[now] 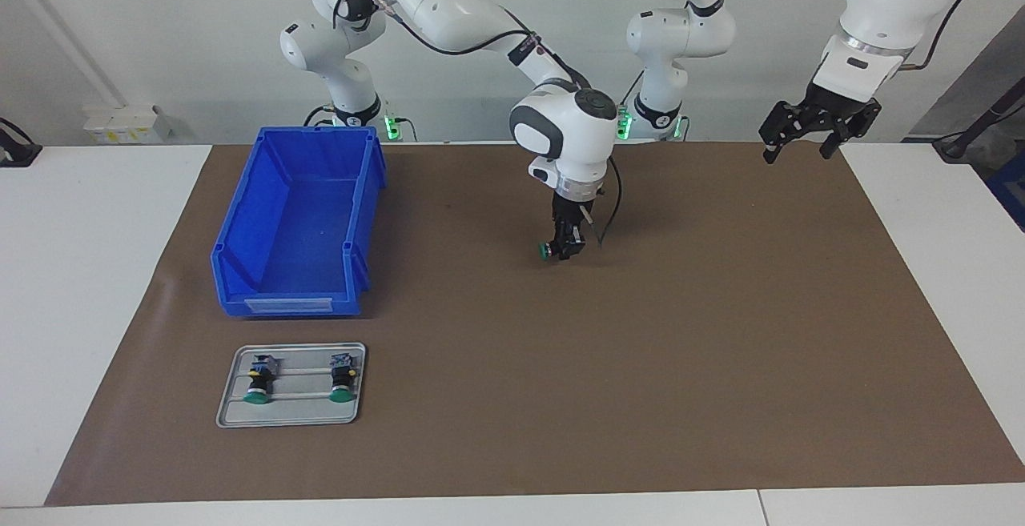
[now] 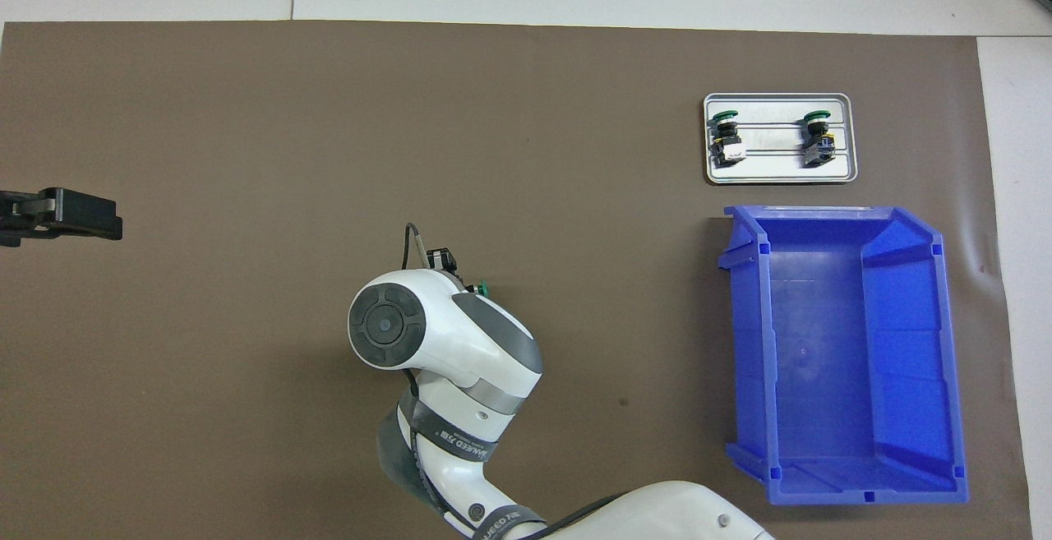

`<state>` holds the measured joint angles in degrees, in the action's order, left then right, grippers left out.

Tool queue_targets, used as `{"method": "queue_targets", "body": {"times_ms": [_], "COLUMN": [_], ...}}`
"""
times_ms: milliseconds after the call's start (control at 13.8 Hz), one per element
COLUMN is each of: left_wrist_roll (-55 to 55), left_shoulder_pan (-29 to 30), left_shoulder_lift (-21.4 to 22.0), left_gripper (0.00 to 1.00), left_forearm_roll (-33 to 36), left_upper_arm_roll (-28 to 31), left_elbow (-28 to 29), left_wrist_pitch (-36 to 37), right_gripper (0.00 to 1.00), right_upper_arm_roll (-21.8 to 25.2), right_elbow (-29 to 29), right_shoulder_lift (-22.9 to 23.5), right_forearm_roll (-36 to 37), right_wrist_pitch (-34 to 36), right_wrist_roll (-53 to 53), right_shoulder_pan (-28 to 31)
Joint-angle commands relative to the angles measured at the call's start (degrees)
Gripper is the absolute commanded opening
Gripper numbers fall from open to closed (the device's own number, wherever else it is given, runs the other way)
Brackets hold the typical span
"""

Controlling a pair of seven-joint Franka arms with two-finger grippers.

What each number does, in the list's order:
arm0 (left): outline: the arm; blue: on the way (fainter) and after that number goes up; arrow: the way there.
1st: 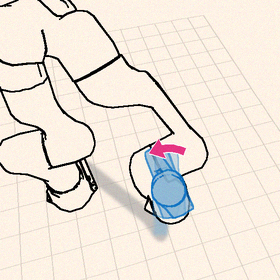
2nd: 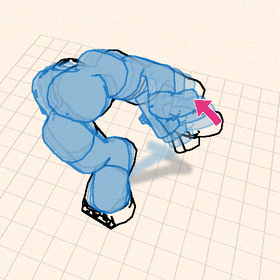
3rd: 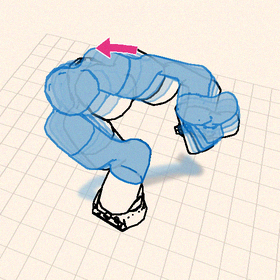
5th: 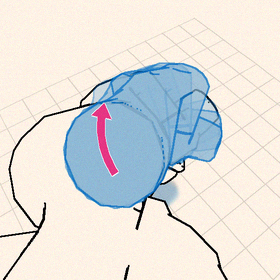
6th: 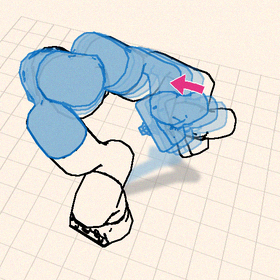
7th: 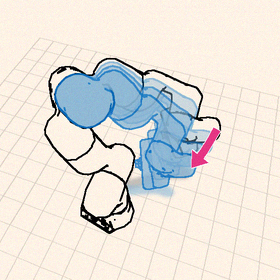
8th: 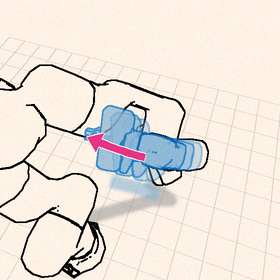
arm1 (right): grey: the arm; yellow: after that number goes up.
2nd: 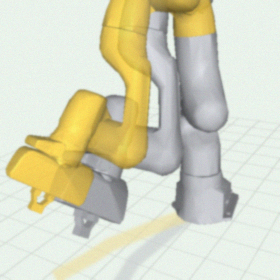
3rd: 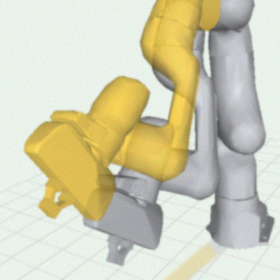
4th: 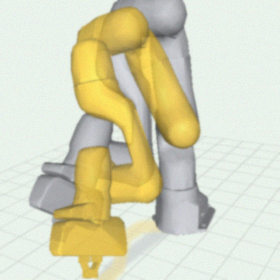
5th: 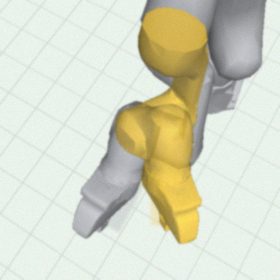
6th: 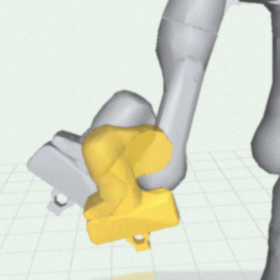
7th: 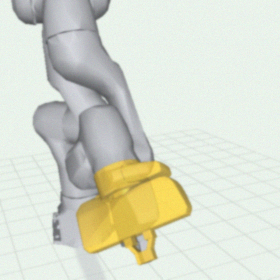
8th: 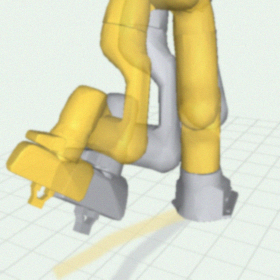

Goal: Place and press button with both arms
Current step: 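Carry the green button across the table and set it down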

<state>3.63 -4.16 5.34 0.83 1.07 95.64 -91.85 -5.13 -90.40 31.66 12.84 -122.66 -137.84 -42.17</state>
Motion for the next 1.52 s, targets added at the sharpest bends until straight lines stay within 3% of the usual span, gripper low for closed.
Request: {"method": "queue_targets", "body": {"times_ms": [0, 145, 289, 361, 578, 867, 1157, 1446], "left_wrist_roll": [-0.11, -0.11, -0.11, -0.11, 0.06, 0.24, 0.5, -0.54], "left_shoulder_pan": [0.21, 0.21, 0.21, 0.21, 0.21, -1.89, -5.57, -9.97], "left_shoulder_lift": [0.37, 0.37, 0.37, 0.37, 0.37, 0.37, 1.95, 2.83], "left_gripper": [1.0, 1.0, 1.0, 1.0, 1.0, 1.0, 1.0, 1.0], "left_forearm_roll": [0.92, 1.01, 1.01, 0.92, 0.92, 0.92, 0.48, -0.13], "left_upper_arm_roll": [-0.1, -0.1, -0.1, -0.1, -0.19, -1.5, -1.86, -1.94], "left_elbow": [0.43, 0.43, 0.43, 0.43, 0.43, 0.43, 5.34, 7.63], "left_wrist_pitch": [0.53, 0.53, 0.53, 0.53, 0.44, -0.61, -10.0, -10.98], "right_gripper": [0.0, 0.0, 0.66, 0.73, 0.74, 0.76, 0.92, 0.93], "right_upper_arm_roll": [-0.14, -0.23, -0.23, -0.23, -0.23, -0.49, -0.41, -0.41], "right_elbow": [-1.96, -2.76, -2.76, -2.41, -2.23, -7.31, -13.04, -13.92], "right_shoulder_lift": [-0.55, -0.64, -0.64, -0.55, -2.91, -11.95, -19.96, -24.88], "right_forearm_roll": [1.31, 1.31, 0.7, 0.7, 0.96, -1.4, -2.82, -5.7], "right_wrist_pitch": [-1.52, -2.84, -2.59, -1.97, -0.56, 2.34, 3.91, 8.66], "right_wrist_roll": [-4.36, -4.45, -4.45, -4.37, -2.36, 11.33, 24.26, 36.73], "right_shoulder_pan": [0.25, 0.42, 0.77, 0.95, 2.35, 8.58, 13.77, 18.61]}}
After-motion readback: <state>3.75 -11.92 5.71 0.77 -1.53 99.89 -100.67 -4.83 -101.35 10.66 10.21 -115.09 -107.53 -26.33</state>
